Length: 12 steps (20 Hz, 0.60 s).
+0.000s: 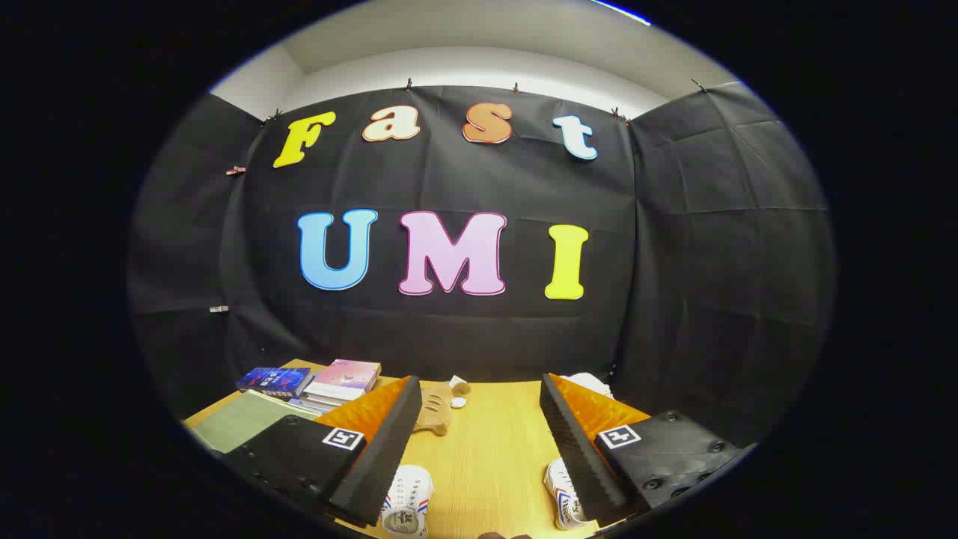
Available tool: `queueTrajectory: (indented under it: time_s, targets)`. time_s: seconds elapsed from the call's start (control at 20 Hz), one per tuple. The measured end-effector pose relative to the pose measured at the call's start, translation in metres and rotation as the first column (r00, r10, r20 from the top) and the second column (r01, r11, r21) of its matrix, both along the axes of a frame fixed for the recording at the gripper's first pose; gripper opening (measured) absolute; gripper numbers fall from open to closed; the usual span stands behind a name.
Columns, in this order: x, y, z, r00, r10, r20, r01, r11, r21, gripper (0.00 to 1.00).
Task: Open the storage box then place both shoes into the box .Put the left shoe in first, then the right shoe, with the right side of both shoes facing outward in a uniform manner.
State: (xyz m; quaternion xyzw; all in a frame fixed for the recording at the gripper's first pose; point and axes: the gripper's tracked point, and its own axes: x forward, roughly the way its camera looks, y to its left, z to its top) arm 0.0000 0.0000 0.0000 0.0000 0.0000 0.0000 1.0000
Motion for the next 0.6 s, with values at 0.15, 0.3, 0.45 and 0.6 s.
queueTrajectory:
  time_s: [0.15, 0.3, 0.45, 0.6]
  targets:
    - [-0.0008, 0.0005, 0.0002, 1.000, -0.002, 0.000, 0.002, 1.000, -0.004, 0.97]
    - [-0.0019, 0.0005, 0.0011, 1.000, -0.006, 0.003, 0.006, 1.000, -0.001, 0.97]
    - [-0.0034, -0.0007, -0.0001, 1.000, -0.009, -0.001, 0.009, 1.000, -0.001, 0.97]
    - [-0.0033, 0.0026, -0.0063, 1.000, -0.003, -0.020, 0.003, 1.000, 0.008, 0.97]
